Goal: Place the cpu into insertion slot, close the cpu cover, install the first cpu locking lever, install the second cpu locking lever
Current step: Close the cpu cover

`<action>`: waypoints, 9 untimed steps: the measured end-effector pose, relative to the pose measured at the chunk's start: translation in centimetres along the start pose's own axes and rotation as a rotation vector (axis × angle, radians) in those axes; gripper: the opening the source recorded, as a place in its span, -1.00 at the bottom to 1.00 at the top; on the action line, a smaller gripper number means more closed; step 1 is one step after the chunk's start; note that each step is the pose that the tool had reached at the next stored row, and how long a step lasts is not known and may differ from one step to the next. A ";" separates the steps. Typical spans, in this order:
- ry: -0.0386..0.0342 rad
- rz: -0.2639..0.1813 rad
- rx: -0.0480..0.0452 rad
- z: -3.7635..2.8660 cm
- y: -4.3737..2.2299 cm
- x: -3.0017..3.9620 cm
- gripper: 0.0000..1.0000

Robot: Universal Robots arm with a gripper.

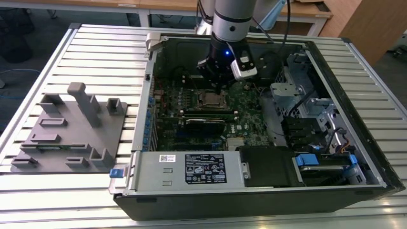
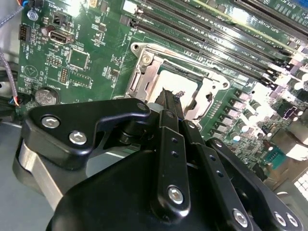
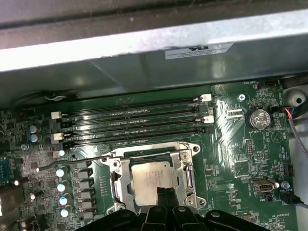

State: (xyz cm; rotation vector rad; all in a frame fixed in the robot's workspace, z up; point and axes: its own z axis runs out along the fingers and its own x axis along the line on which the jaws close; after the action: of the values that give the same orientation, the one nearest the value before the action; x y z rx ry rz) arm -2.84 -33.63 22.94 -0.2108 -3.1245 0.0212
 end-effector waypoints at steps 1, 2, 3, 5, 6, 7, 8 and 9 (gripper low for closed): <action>-0.0053 0.000 -0.0008 0.02 0.00 0.01 -0.80; -0.0126 0.000 -0.0022 0.06 -0.01 0.03 -0.80; -0.0206 0.000 -0.0039 0.09 -0.01 0.05 -0.80; -0.0331 -0.001 -0.0062 0.15 0.00 0.06 -0.80; -0.0341 -0.002 -0.0064 0.15 0.00 0.05 -0.80; -0.0341 -0.002 -0.0064 0.15 0.00 0.05 -0.80; -0.0342 -0.002 -0.0063 0.15 0.00 0.05 -0.80; -0.0343 -0.002 -0.0063 0.15 -0.01 0.06 -0.80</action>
State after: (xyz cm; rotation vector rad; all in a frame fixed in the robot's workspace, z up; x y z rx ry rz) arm -2.90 -33.63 22.79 -0.2101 -3.1593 0.0152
